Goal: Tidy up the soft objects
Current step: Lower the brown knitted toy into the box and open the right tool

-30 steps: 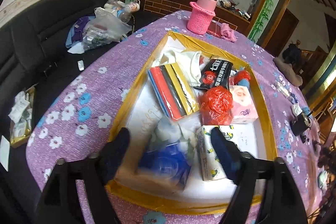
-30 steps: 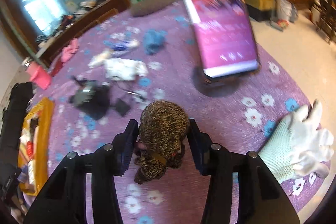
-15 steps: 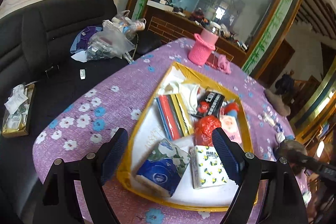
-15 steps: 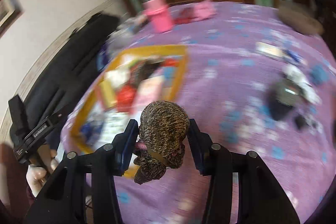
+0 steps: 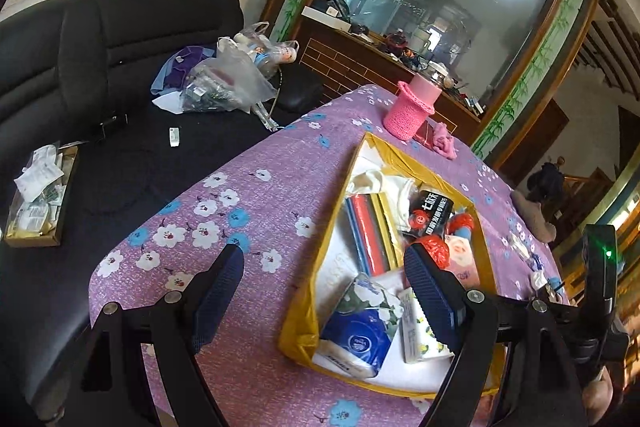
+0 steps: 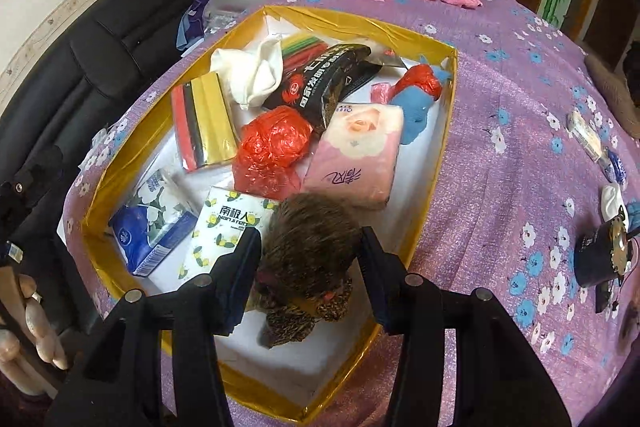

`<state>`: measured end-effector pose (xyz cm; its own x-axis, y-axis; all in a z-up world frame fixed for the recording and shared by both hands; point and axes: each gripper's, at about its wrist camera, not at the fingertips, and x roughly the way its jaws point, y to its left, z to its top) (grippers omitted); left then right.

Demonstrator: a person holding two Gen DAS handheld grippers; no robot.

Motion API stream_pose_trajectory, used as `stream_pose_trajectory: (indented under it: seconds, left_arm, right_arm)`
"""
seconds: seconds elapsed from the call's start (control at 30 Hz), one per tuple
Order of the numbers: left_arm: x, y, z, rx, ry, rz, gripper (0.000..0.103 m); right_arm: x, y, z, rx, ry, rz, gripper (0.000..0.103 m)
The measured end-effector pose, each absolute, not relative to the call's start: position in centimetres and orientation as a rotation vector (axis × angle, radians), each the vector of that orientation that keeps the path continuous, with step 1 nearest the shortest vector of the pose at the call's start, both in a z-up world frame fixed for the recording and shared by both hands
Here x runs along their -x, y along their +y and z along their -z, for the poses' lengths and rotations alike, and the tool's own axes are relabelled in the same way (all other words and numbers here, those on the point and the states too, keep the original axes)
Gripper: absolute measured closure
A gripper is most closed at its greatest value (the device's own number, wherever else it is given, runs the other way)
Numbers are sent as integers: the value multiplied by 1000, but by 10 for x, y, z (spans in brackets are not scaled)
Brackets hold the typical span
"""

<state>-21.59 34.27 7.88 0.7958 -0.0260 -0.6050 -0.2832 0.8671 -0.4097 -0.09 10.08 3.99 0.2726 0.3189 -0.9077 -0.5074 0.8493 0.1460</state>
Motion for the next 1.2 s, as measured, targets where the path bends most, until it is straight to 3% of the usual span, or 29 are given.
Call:
stream_pose_trajectory:
  seconds: [0.13, 0.63, 1.2]
  left_arm:
    - [213, 343, -76, 516, 649, -136, 20]
    - [214, 319, -92, 475, 644, -108, 20]
    - [183, 203, -120, 303, 691, 80, 19]
  right_arm:
    - [-1, 98, -48, 170, 1138, -552, 43]
    - [-3, -14, -93, -17, 1002, -435, 43]
    - [8, -237, -121, -223, 882, 0, 44]
